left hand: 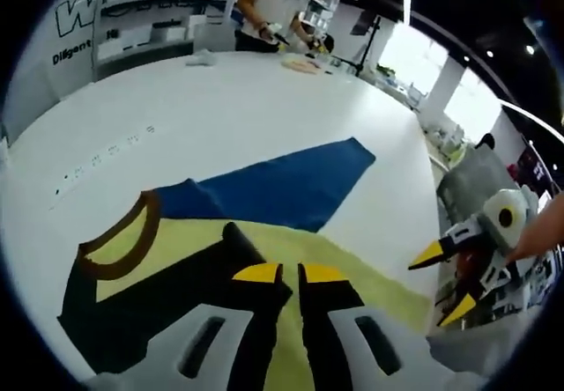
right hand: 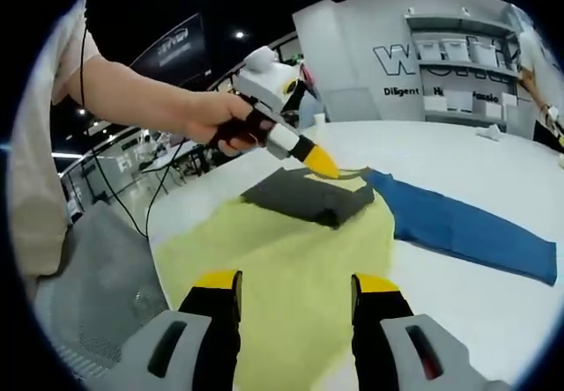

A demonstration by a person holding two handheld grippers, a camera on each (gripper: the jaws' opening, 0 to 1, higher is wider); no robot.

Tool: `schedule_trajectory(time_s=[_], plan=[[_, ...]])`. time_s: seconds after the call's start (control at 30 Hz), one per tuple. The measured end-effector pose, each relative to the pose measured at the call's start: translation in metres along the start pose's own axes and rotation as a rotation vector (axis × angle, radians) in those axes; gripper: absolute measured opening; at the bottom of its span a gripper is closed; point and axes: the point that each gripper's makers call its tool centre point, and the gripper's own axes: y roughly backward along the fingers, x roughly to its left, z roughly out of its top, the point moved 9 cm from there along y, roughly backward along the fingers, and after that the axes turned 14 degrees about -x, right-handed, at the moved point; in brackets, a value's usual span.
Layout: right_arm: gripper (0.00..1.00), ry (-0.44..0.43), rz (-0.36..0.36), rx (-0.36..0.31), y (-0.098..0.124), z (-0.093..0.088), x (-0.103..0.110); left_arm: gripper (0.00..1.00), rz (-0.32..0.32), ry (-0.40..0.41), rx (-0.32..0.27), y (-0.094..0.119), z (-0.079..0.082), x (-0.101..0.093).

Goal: Fold the garment on the visible template until the final outline fits inside the template.

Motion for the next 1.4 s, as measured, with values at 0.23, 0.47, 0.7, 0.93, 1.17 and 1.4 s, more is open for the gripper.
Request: schedule_trajectory(time_s=[0.23,0.47,0.7,0.93,1.17,1.4], plan=[[0.46,0.006,0.005,0.002,0.000,0.001,0.000,0.16,0.023,-0.010,0.005,0.007,-0.005,0.006],[0.46,0.007,0.004,0.002,0.001,0.001,-0.001,0.23,0.046,-0.010,0.023,0.003,-0.009,0.011],[0.46,0.002,-0.002,0.002,0.003,-0.002,-0.003,0.26,0.034,0.082,0.059,-0.014,-0.021,0.007],[0.46,-0.002,-0.014,0.010,0.008,-0.003,-0.004,0.23,0.037,0.153,0.090,-0.023,-0.029,0.004],[0.46,-0.003,-0.025,0.010,0.011,-0.003,-0.007,0.17,0.061,0.213,0.107,-0.030,-0.034,0.007],[0.46,-0.004,-0.028,0.011,0.011,-0.004,-0.007,0.04,0.072,0.254,0.100,-0.032,-0.034,0.008]])
